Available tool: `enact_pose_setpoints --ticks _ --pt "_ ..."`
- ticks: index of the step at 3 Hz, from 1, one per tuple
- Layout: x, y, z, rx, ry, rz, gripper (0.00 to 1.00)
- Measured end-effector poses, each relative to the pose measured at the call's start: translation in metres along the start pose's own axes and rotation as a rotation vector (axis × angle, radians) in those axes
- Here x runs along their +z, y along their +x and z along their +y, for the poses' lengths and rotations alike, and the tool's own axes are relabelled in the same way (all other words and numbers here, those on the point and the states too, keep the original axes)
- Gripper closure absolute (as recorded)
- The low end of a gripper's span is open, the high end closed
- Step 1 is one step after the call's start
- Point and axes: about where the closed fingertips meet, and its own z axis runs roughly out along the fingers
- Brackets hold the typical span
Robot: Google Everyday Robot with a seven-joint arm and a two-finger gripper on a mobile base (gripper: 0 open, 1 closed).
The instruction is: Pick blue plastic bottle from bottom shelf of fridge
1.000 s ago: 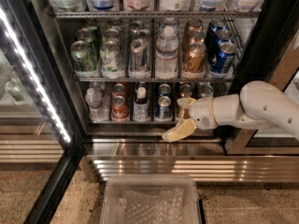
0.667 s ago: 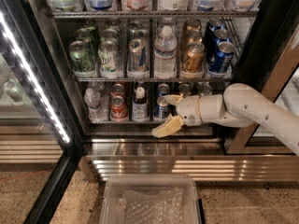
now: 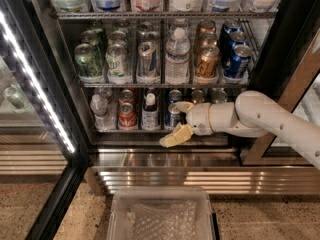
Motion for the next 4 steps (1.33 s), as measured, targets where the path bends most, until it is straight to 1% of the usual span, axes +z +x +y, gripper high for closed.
enact_pose_setpoints --ticks 1,2,3,4 --pt "0.027 0.006 -0.022 -0.039 0.021 0.000 0.00" --pt "0.063 0.009 -0.055 -0.060 0.023 -0.007 0.00" --pt "0.063 0.009 -0.055 -0.060 0.023 -0.007 0.00" --pt "0.063 0.009 -0.055 -0.060 0.023 -0.008 0.19"
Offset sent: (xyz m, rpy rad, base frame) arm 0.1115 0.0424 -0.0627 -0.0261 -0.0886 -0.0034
